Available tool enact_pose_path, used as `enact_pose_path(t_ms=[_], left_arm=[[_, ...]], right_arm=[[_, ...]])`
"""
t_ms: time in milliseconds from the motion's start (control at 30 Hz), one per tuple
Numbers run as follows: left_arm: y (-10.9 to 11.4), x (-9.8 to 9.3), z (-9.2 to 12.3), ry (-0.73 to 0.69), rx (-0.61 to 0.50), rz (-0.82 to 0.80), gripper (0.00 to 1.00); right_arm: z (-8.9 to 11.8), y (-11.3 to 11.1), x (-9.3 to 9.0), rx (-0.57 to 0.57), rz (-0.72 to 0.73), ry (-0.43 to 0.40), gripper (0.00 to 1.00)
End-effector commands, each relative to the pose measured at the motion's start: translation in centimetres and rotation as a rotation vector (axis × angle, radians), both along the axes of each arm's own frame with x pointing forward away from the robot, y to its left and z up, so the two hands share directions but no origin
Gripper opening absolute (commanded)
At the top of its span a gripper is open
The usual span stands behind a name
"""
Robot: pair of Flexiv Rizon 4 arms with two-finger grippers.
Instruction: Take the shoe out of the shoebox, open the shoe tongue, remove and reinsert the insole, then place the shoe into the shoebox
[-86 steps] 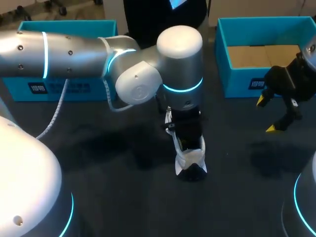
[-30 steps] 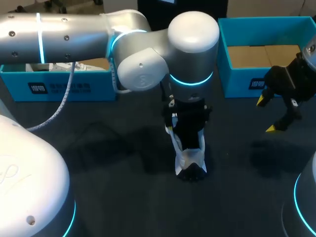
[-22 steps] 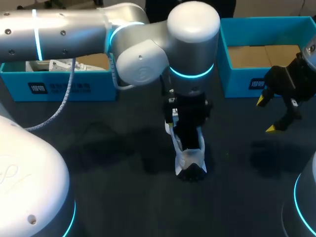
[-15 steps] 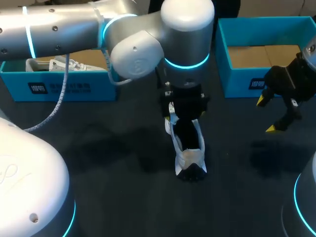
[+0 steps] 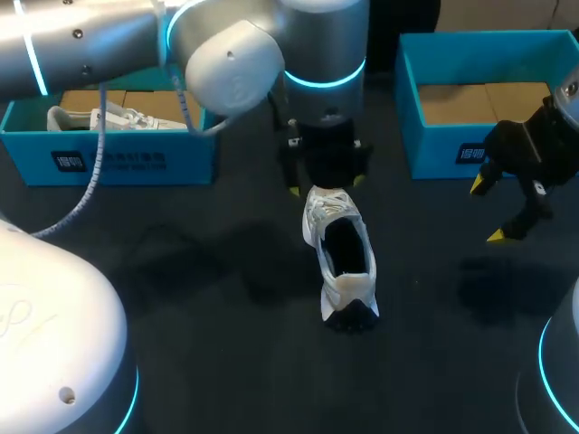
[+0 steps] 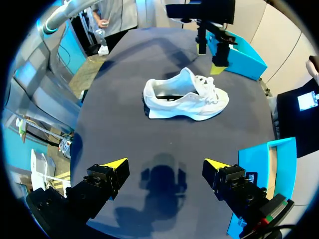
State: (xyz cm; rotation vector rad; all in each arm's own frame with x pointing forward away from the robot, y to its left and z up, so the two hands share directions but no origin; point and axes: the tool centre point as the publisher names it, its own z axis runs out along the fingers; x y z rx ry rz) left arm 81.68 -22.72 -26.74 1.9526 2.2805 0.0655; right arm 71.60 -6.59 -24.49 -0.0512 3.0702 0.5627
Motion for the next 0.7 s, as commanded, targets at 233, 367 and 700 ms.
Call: enact_pose_path(t_ms=[233, 367, 700], left_arm=[[-1.0, 1.3, -0.6, 0.008, 0.014, -0.006, 1.00], [-1.0, 1.6, -1.6, 0.031, 0.021, -0.002, 0.82], [-1.7, 1.3, -3.8, 0.045, 0.040, 0.018, 0.49]], right_arm=[[-0.1, 0.1, 0.0, -0.002, -0.001, 0.000, 1.00], [-0.1, 0.1, 0.0, -0.002, -0.001, 0.000, 1.00], [-0.1, 0.1, 0.0, -0.002, -0.001, 0.000, 1.00]])
